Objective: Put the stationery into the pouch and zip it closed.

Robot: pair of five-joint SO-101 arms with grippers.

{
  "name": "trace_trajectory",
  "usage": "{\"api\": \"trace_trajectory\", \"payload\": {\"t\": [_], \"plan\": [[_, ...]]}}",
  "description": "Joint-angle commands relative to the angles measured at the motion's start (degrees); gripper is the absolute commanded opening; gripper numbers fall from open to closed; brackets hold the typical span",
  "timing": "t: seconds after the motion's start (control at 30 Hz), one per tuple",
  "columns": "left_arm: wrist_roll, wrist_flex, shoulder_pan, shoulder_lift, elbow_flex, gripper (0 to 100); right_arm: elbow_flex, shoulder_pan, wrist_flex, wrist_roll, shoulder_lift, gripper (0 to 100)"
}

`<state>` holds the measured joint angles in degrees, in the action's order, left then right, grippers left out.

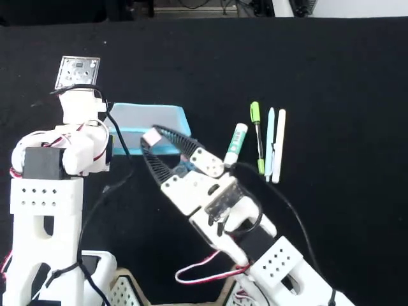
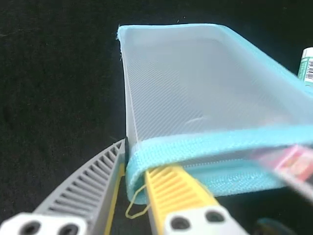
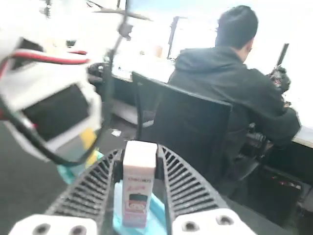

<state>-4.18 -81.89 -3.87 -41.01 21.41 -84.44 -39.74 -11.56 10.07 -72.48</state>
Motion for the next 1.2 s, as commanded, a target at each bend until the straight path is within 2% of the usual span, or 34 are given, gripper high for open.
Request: {"api": "trace_trajectory", "payload": {"t": [0.0,0.33,0.57,0.67,0.9,0.97,1.07,1.17], "plan": [[0.35,0.18,-0.13,-0.97,-0.66,3,0.22,2.73,-2.11,0.7,-0.75,1.1],[0.53,-5.01,-0.04,-0.97,-5.67,3,0.75,2.64,-1.93,0.35,3.3,1.2],[0.53,-4.57,4.79,-0.35,-5.67,3,5.93,-0.35,-1.76,0.26,13.76,1.3],[0.53,-4.57,4.97,-0.35,-5.58,3,7.08,-3.16,-1.67,0.26,15.52,1.3],[0.53,-4.57,4.97,-0.35,-5.49,3,7.87,-3.34,-1.76,0.0,15.43,1.5],[0.53,-4.57,4.97,-0.35,-5.49,3,7.87,-3.34,-1.49,-3.25,15.43,5.4],[0.53,-4.57,4.97,-0.35,-5.49,3,9.89,-3.6,5.19,-8.97,15.43,16.7],[0.53,-4.57,4.97,-0.35,-5.49,3,15.25,-3.6,16.62,-10.73,15.43,16.9]]}}
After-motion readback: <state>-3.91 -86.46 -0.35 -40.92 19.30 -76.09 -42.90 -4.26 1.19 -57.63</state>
